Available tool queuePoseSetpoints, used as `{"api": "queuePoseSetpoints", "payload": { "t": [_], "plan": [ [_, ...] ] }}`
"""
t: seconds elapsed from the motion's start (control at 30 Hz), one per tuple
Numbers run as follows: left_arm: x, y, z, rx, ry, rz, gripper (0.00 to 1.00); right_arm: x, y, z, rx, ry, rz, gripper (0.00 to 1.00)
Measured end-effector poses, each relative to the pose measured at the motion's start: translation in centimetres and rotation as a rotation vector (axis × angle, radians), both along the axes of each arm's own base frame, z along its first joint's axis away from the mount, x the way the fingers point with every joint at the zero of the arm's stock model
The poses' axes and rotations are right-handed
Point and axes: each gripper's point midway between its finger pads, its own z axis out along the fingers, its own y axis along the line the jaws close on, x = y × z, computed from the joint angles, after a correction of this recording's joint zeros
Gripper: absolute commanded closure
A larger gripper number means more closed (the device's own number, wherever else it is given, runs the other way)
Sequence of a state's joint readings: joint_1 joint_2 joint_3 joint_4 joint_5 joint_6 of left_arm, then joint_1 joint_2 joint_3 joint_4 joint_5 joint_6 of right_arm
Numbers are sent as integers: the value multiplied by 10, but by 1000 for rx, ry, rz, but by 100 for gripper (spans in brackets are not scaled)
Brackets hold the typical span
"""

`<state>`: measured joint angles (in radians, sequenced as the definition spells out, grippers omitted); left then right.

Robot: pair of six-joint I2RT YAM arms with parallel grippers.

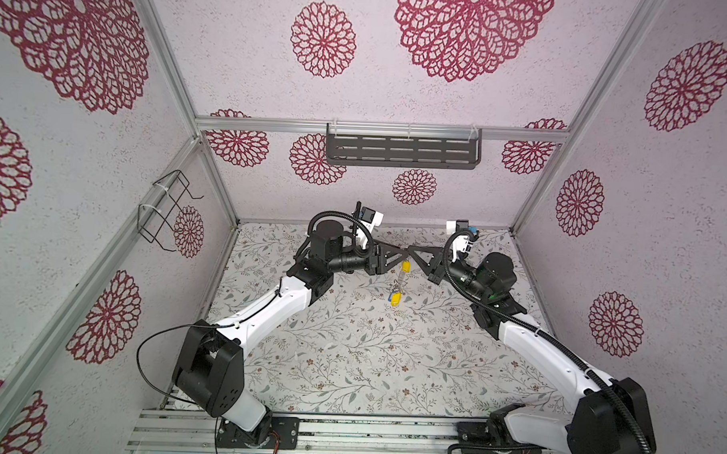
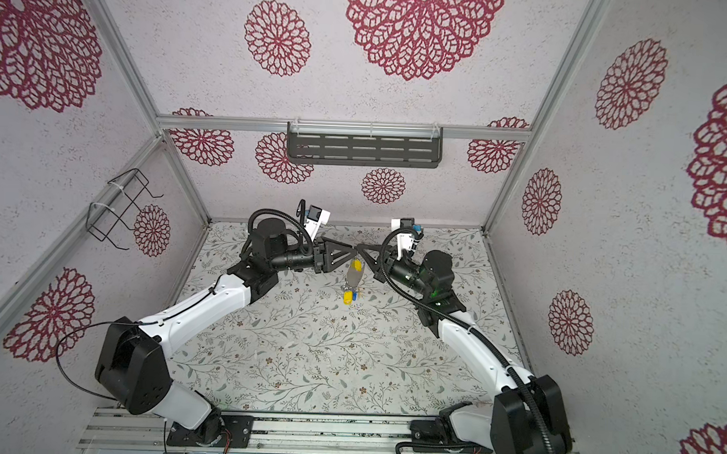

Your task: Remove the keys from the keyring

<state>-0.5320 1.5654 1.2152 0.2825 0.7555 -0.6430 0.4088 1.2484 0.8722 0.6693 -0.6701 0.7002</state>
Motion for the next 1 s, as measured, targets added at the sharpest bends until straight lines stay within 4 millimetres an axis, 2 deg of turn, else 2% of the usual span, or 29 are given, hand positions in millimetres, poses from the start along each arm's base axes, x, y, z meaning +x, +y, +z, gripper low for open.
{"api": "queuePoseSetpoints", "payload": {
  "t": [0.13,0.23,0.33,0.57,0.67,0.83,1.0],
  "plan": [
    [6,10,-5,-71,28,26,65,2,-2,-1,16,4,-16,100],
    [9,19,-2,-133,47,41,65,2,-3,-3,29,11,-24,100],
    [10,25,9,-190,34,45,64,3,-5,-3,43,12,-33,100],
    [4,26,32,-294,-10,20,68,3,-5,5,78,-5,-49,100],
    [5,20,29,-316,-3,4,67,5,-6,11,105,-14,-58,100],
    [7,7,12,-323,48,-22,68,6,-3,12,125,-14,-53,100],
    [6,2,12,-334,61,-37,76,8,3,6,123,3,-40,100]
  ]
}}
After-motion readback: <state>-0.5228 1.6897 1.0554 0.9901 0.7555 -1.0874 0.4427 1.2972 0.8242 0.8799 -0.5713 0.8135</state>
